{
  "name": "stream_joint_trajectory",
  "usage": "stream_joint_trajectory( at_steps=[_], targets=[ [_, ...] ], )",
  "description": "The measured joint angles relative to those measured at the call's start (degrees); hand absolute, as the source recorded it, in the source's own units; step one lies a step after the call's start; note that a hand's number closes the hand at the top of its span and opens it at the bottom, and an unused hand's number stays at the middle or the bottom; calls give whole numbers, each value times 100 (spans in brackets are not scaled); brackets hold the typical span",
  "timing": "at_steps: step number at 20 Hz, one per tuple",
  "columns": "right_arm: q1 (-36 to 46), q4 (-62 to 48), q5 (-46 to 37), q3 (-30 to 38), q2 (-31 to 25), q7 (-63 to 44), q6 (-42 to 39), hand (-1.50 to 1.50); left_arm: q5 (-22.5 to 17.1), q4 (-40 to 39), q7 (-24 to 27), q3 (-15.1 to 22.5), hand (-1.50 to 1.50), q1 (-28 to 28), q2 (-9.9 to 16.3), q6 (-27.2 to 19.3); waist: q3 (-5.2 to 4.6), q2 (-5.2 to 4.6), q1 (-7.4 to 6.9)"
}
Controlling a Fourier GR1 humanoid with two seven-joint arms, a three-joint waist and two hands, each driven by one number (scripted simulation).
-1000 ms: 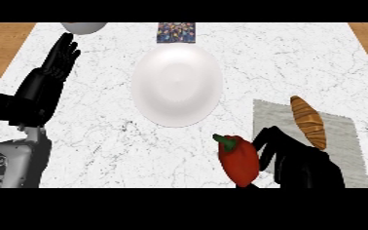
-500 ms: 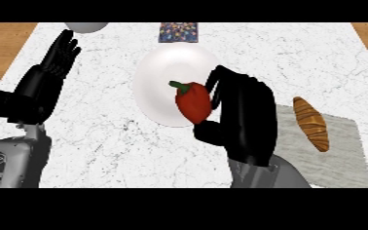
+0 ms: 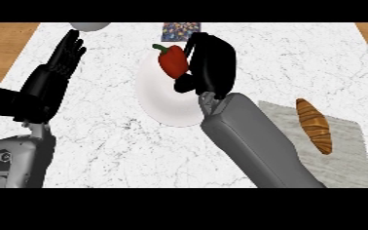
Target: Pick the bell pepper from the placemat and place it in the plate
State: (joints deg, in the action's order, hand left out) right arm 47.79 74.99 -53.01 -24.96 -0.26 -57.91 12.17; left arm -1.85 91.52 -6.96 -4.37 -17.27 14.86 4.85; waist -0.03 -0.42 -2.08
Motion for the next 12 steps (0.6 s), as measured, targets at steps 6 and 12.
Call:
stream_joint_trajectory(
  at_steps=[6,12],
  targets=[
    [769,-1889,569,-158,12,235,776,150,53,11,-55,36,0,-85,-47,-16,1,-22,-70],
    [1098,-3106,1385,-13,14,660,1650,-150,85,-13,-78,111,0,-193,-140,-31,3,-63,-172]
  ],
)
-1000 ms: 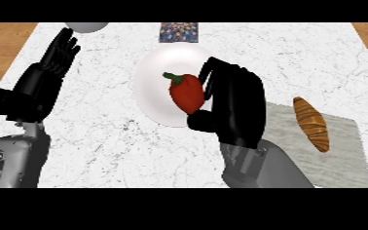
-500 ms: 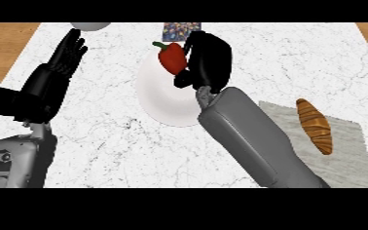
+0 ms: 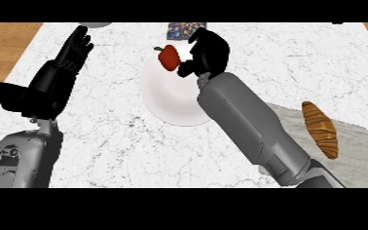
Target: Pick the bell pepper from the placemat and place it in the plate
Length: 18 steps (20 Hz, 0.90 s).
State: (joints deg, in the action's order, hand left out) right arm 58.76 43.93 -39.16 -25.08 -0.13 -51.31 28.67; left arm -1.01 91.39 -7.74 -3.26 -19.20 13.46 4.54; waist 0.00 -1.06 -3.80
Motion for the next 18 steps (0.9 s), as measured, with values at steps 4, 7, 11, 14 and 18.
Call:
stream_joint_trajectory(
  at_steps=[4,7,11,14,18],
  targets=[
    [39,-408,690,-57,1,450,545,-150,-24,22,-5,38,0,-43,-5,73,2,-24,-103],
    [104,-521,1117,-50,2,877,958,-150,-19,6,2,27,0,-96,-1,80,4,-33,-125],
    [336,-679,1484,39,-2,1314,1568,-150,-37,-31,32,3,0,-102,2,106,3,-34,-144],
    [341,-575,1799,167,-4,1677,2017,-150,-57,-102,34,-68,0,-126,35,114,4,-20,-83],
    [142,-326,2310,278,-8,2218,2475,-150,-43,-159,98,-138,0,-58,55,102,4,11,16]
  ],
)
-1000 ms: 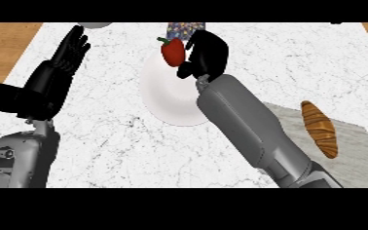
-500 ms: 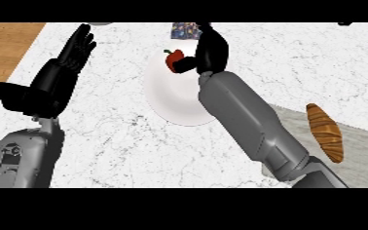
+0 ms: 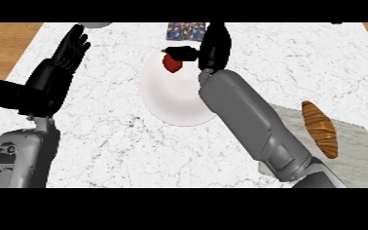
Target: Pick the bell pepper from the placemat and place it in the plate
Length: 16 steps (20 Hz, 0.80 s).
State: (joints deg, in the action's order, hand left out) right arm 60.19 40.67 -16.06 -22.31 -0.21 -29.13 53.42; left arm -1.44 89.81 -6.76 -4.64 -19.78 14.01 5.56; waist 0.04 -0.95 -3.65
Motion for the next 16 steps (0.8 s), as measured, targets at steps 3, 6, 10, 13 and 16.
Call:
stream_joint_trajectory(
  at_steps=[3,6,10,13,16],
  targets=[
    [-220,239,244,179,2,342,201,-150,-20,58,-61,-85,0,68,65,9,-1,38,124],
    [-684,694,335,333,-86,588,266,-150,-31,180,19,-137,0,329,66,20,-1,80,255],
    [-1456,1627,316,350,-262,748,266,-150,-7,259,17,-182,0,466,61,3,-3,108,364],
    [-2113,2450,301,307,-555,764,117,-150,-108,321,-167,-301,0,384,147,53,-3,119,410],
    [-2854,3295,318,238,-911,812,-129,-150,-63,322,-150,-294,0,409,104,17,-4,121,437]
  ],
)
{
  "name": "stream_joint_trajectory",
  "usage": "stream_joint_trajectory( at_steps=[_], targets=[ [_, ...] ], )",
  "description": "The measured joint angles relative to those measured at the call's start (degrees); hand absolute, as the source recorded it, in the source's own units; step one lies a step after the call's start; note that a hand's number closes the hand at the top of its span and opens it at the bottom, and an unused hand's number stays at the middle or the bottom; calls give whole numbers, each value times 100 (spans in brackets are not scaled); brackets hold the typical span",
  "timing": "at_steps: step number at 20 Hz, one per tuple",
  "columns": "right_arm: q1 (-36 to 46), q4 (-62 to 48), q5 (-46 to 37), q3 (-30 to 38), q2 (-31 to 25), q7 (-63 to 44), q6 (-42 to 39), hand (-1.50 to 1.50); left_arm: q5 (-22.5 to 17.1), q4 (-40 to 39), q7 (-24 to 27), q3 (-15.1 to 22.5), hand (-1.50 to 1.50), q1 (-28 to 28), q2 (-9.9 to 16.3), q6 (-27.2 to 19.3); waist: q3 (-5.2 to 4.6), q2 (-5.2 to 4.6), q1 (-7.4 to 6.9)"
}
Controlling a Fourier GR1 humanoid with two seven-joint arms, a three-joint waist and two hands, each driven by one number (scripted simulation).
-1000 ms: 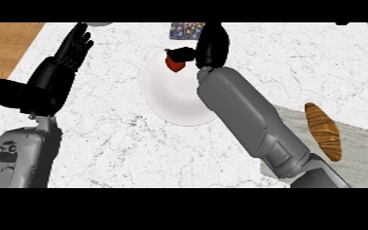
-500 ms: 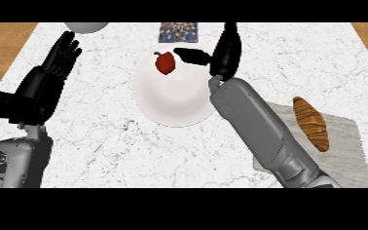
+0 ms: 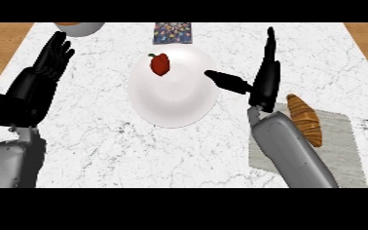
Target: Pick the bell pepper from the placemat and place it in the plate
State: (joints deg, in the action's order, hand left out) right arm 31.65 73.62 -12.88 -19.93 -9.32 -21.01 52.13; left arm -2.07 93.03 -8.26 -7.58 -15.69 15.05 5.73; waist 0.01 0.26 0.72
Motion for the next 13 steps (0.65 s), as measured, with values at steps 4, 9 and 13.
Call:
stream_joint_trajectory(
  at_steps=[4,9,13],
  targets=[
    [-911,1064,2,21,-475,-23,-290,-150,17,33,52,-38,0,78,14,34,0,-3,2],
    [-1872,2102,204,327,-995,95,-778,-150,79,79,7,10,0,54,-60,12,-1,-9,-13],
    [-2557,2626,136,478,-1118,276,-990,-150,125,-54,173,5,0,82,-114,44,-1,-15,-26]
  ],
)
